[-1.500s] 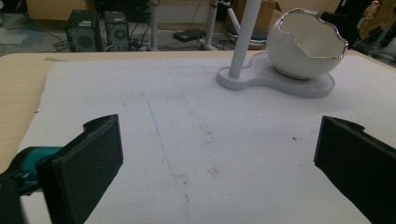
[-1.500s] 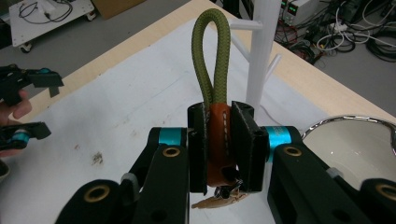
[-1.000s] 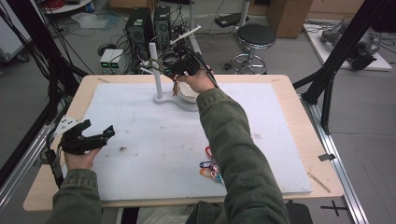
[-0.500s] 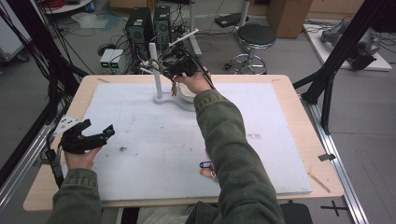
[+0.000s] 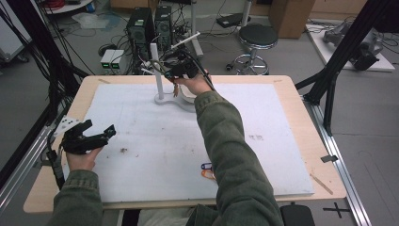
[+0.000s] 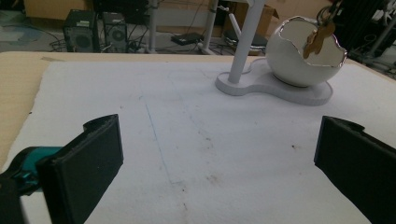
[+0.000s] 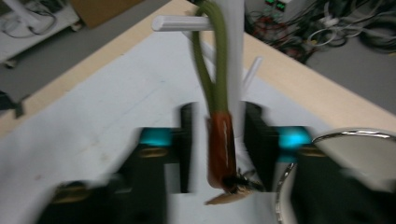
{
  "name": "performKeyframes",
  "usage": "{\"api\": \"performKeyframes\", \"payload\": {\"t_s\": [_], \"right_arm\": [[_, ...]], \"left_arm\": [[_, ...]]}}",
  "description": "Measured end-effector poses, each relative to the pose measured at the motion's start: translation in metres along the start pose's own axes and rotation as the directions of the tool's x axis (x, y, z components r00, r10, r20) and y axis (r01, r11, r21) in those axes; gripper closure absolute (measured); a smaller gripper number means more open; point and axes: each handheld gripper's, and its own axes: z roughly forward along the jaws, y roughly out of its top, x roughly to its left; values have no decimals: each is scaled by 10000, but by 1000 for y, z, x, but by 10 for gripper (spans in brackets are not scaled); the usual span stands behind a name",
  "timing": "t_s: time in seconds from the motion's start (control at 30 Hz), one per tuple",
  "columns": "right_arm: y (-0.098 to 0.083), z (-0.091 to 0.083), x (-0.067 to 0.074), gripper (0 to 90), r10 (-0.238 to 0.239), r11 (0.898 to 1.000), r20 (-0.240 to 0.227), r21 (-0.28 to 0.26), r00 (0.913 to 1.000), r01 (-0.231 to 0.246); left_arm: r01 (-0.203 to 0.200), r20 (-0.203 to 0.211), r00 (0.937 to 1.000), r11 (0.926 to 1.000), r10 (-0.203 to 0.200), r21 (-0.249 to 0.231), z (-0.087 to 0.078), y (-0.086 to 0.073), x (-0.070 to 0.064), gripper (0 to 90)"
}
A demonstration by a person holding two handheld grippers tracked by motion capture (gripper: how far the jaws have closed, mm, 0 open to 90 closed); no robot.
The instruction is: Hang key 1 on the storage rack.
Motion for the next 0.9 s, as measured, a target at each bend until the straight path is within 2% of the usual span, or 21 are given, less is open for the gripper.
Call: {"api": "performKeyframes", "payload": {"t_s": [0.03, 0.07, 0.17, 0.27, 0.33, 0.37, 0.4, 0.47, 0.53, 0.7, 0.8, 0.87, 0.9], "right_arm": [[-1, -1, 0, 433, -17, 10000, -48, 45, 10000, 18], [-1, -3, 1, 369, -114, 9999, 92, 93, 9999, 113], [-2, -9, 1, 223, 30, 9999, 547, 153, 9985, -39], [-3, -17, 1, 121, 130, 9998, 730, 160, 9972, -142], [-5, -23, 0, 101, 129, 9998, 779, 168, 9969, -143], [-5, -26, -1, 65, 113, 9998, 749, 176, 9971, -126], [-6, -28, -2, 4, 125, 9997, 909, 185, 9958, -142], [-9, -33, -3, 4, 210, 9991, 924, 336, 9955, -242], [-12, -39, -5, 4, 119, 9989, 1165, 435, 9931, -171], [-23, -52, -10, 5, 52, 9988, 1003, 472, 9949, -100], [-31, -59, -14, 4, -38, 9969, 1264, 786, 9920, -62], [-34, -62, -16, 5, -214, 9951, 1615, 986, 9866, 55], [-35, -64, -16, 5, -64, 9952, 1606, 969, 9870, -93]], "left_arm": [[-25, -6, 10000, 10000, 25, 20, 0, 0, 0, 17], [-23, -2, 10000, 10000, 23, 12, 0, 0, 0, 17], [-32, -3, 10000, 10000, 32, 34, 0, 0, -1, 17], [-79, 38, 10000, 9999, 78, 67, 0, 0, -2, 17], [-97, 35, 9999, 9999, 97, 79, 1, 0, -2, 17], [-83, 27, 10000, 9999, 83, 69, 1, 0, -2, 17], [-75, 13, 10000, 9999, 75, 69, 0, 0, -2, 17], [-56, -7, 10000, 10000, 56, 41, 0, 0, -1, 17], [-65, -37, 10000, 10000, 66, 52, 0, 0, -1, 17], [-94, -10, 10000, 9999, 94, 83, 0, 0, -2, 17], [-104, 13, 9999, 9999, 104, 100, 1, 0, -3, 17], [-98, 10, 10000, 9999, 98, 91, 2, 0, -4, 17], [-99, 29, 9999, 9999, 99, 133, 2, -1, -5, 17]]}}
